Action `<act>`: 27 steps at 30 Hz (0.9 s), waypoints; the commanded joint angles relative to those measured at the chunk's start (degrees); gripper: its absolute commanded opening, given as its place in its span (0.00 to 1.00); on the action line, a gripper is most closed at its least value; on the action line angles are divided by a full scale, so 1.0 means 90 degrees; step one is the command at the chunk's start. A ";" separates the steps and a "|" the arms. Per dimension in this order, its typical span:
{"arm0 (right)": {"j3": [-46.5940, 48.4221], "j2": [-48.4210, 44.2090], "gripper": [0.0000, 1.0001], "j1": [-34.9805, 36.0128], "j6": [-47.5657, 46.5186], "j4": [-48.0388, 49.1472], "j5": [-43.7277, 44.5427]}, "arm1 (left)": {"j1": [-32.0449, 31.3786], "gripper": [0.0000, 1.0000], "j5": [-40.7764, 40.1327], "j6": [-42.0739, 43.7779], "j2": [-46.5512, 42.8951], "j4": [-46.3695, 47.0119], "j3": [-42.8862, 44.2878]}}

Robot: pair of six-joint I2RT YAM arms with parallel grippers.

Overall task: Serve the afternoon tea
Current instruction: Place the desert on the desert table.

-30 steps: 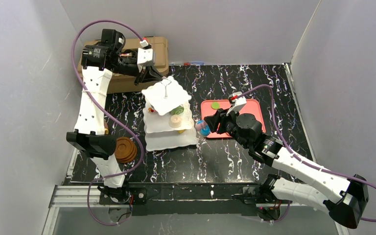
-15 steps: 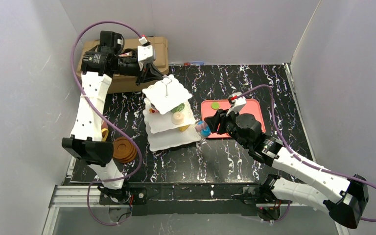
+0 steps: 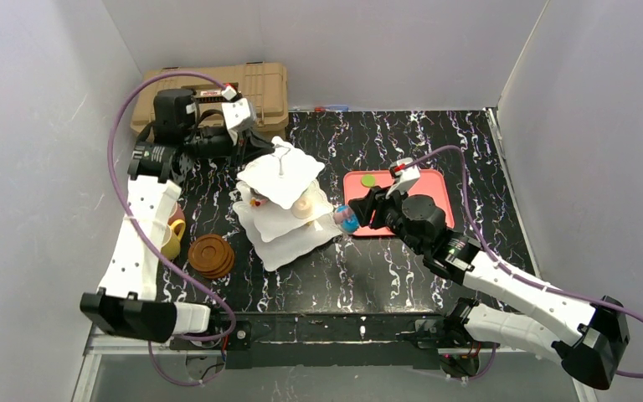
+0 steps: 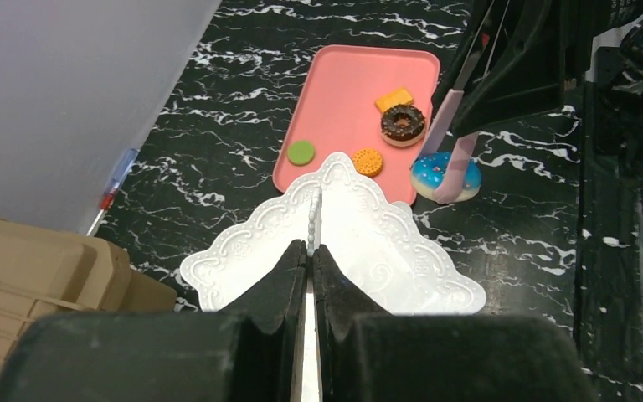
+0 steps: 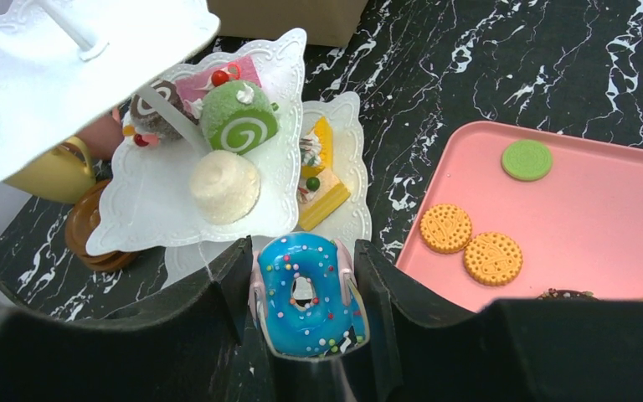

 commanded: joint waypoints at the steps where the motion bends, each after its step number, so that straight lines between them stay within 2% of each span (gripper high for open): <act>1: -0.0219 0.0055 0.17 0.0029 -0.0062 0.0692 0.0150 | -0.0023 0.00 -0.0205 -0.1007 -0.0909 0.1825 -0.0985; 5: -0.0282 0.0112 0.16 0.0029 -0.0045 0.0723 0.0159 | -0.0023 0.00 -0.0710 -0.1399 -0.1304 0.2643 -0.1703; 6: -0.0296 0.0113 0.16 0.0029 -0.0033 0.0719 0.0159 | -0.0023 0.02 -0.0794 -0.1438 -0.1358 0.2718 -0.1780; 7: -0.0320 0.0108 0.16 0.0029 -0.0025 0.0728 0.0159 | -0.0023 0.09 -0.0874 -0.1474 -0.1424 0.2763 -0.1831; 9: -0.0390 0.0113 0.16 0.0037 -0.0009 0.0759 0.0169 | -0.0023 0.38 -0.0927 -0.1574 -0.1496 0.2774 -0.1859; 10: -0.0435 0.0120 0.16 0.0044 0.0007 0.0826 0.0180 | -0.0023 0.59 -0.0971 -0.1644 -0.1520 0.2781 -0.1848; 11: -0.0504 0.0146 0.16 0.0053 0.0036 0.0921 0.0189 | -0.0023 0.72 -0.0999 -0.1721 -0.1549 0.2781 -0.1838; 14: -0.0688 0.0348 0.16 0.0159 0.0087 0.1333 0.0252 | -0.0023 0.81 -0.1189 -0.1926 -0.1621 0.2807 -0.1787; 19: -0.1144 0.0817 0.16 0.0591 -0.0032 0.2557 0.0884 | -0.0023 0.91 -0.1758 -0.2311 -0.1610 0.2524 -0.1487; 27: -0.1742 0.1587 0.15 0.0902 -0.0273 0.4740 0.1723 | -0.0023 0.98 -0.2264 -0.2498 -0.1719 0.2118 -0.1175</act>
